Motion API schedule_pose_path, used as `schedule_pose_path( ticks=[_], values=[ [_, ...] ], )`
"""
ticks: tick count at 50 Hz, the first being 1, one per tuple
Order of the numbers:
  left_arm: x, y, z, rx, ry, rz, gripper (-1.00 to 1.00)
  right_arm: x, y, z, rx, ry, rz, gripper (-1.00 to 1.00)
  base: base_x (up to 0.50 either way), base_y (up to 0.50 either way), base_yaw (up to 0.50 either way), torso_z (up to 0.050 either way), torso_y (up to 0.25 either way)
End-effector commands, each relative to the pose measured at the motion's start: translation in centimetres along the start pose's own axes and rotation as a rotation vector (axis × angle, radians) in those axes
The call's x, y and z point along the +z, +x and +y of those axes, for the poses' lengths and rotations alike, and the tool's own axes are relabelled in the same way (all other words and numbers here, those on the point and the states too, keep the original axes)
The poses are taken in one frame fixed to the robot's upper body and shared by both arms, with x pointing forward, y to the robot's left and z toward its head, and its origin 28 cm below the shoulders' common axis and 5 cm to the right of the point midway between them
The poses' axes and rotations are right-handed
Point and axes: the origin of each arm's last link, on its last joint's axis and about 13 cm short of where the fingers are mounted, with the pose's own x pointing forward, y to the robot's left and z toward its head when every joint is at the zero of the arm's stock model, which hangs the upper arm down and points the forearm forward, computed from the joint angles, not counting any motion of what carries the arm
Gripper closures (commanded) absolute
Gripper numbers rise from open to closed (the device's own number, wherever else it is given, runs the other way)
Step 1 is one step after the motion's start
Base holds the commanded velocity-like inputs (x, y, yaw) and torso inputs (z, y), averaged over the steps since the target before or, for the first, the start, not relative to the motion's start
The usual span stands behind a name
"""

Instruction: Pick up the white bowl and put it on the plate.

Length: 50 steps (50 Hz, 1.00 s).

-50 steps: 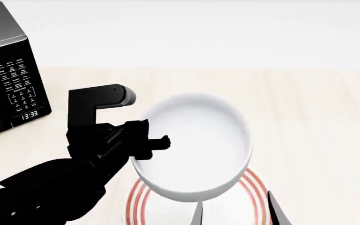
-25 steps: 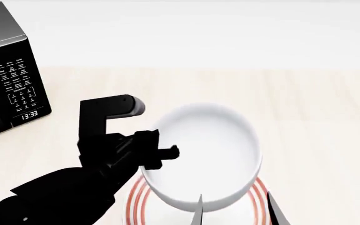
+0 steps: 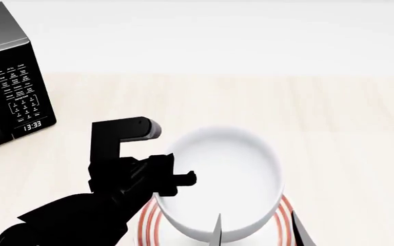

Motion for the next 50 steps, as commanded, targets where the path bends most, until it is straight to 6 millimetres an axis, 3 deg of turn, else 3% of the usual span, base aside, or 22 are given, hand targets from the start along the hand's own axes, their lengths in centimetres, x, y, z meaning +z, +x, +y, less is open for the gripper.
schedule_pose_path(
  ticks=[1, 50],
  values=[
    [0.1, 0.1, -0.4, -0.042, -0.039, -0.019, 1.0, -0.1, 0.2, -0.1, -0.006, -0.009, -0.02, -1.0, 0.0, 0.0, 0.0, 0.0, 0.0],
    [-2.0, 0.9, 0.3, -0.019, -0.042, 0.029, 1.0, -0.2, 0.2, -0.1, -0.004, -0.006, -0.017, -1.0, 0.0, 0.0, 0.0, 0.0, 0.0]
  ],
)
